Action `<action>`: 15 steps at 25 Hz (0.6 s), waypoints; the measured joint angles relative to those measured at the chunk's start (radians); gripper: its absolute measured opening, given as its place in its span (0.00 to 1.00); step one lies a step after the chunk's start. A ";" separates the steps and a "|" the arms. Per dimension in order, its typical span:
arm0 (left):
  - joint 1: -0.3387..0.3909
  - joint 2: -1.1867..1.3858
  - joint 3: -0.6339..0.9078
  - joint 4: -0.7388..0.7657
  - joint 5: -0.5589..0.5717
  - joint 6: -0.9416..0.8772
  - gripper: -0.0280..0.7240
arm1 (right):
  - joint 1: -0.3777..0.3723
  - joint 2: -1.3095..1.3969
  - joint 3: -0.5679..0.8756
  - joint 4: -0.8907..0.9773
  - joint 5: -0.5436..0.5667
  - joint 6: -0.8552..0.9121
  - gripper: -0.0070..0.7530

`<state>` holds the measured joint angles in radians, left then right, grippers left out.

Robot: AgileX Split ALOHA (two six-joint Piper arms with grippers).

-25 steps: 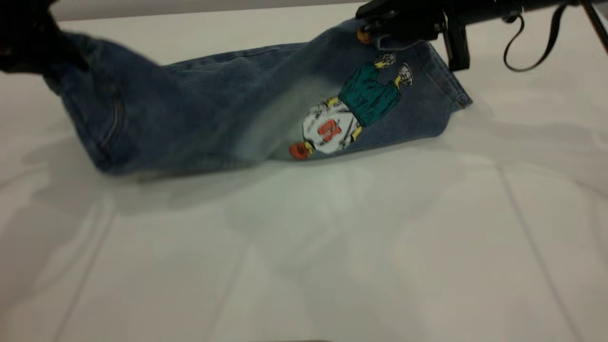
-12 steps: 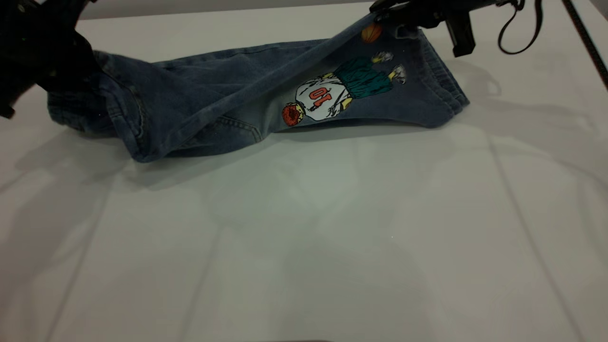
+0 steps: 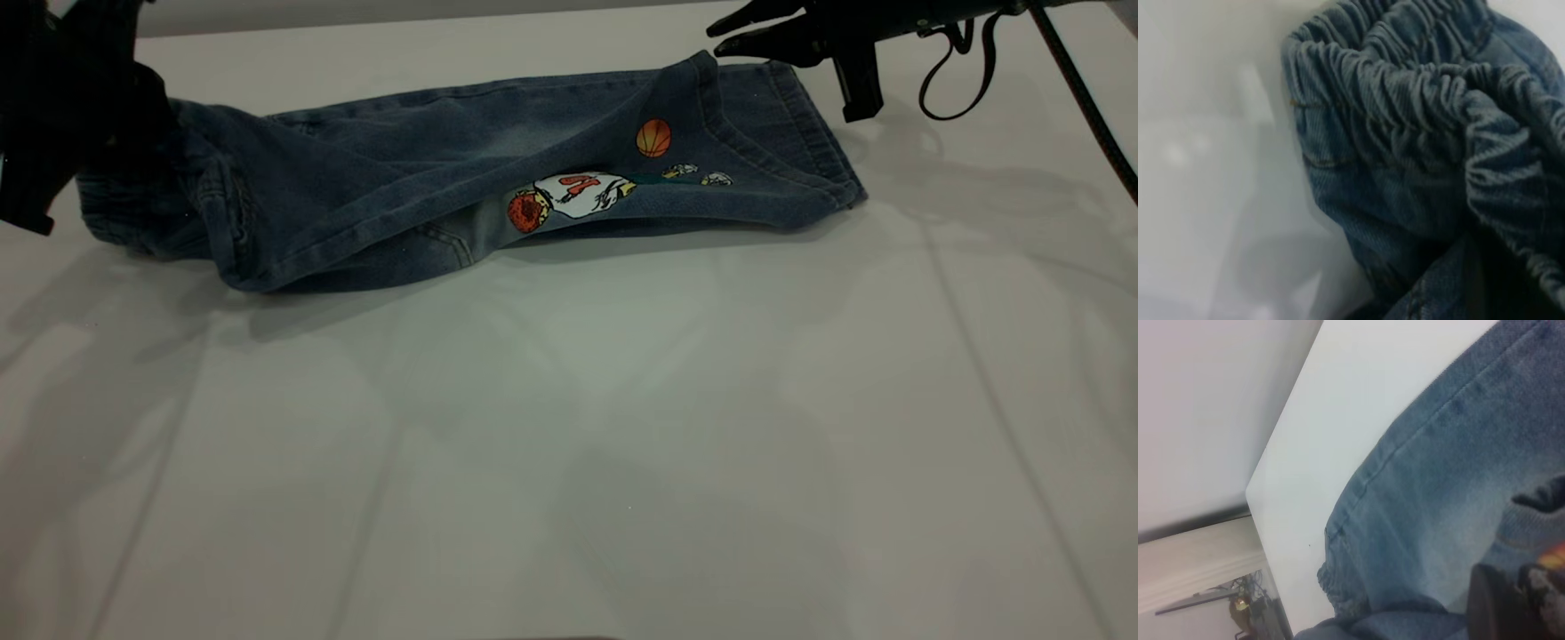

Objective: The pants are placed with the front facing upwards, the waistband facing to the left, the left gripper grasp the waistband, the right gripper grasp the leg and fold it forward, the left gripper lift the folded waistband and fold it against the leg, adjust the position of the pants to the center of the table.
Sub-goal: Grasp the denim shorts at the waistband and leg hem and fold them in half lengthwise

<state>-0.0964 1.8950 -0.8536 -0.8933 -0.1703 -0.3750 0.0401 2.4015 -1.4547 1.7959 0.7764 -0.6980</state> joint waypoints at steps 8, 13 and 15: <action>0.000 0.021 -0.015 0.011 0.010 0.000 0.17 | 0.009 0.011 -0.002 -0.064 0.134 -0.012 0.06; 0.000 0.026 -0.046 0.014 -0.009 0.000 0.17 | 0.028 0.011 -0.003 -0.081 0.172 -0.020 0.06; 0.000 0.038 -0.061 0.014 -0.025 0.000 0.17 | 0.034 0.011 -0.006 -0.083 0.175 -0.022 0.07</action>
<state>-0.0964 1.9326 -0.9149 -0.8790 -0.1952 -0.3750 0.0745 2.4122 -1.4606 1.7129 0.9516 -0.7204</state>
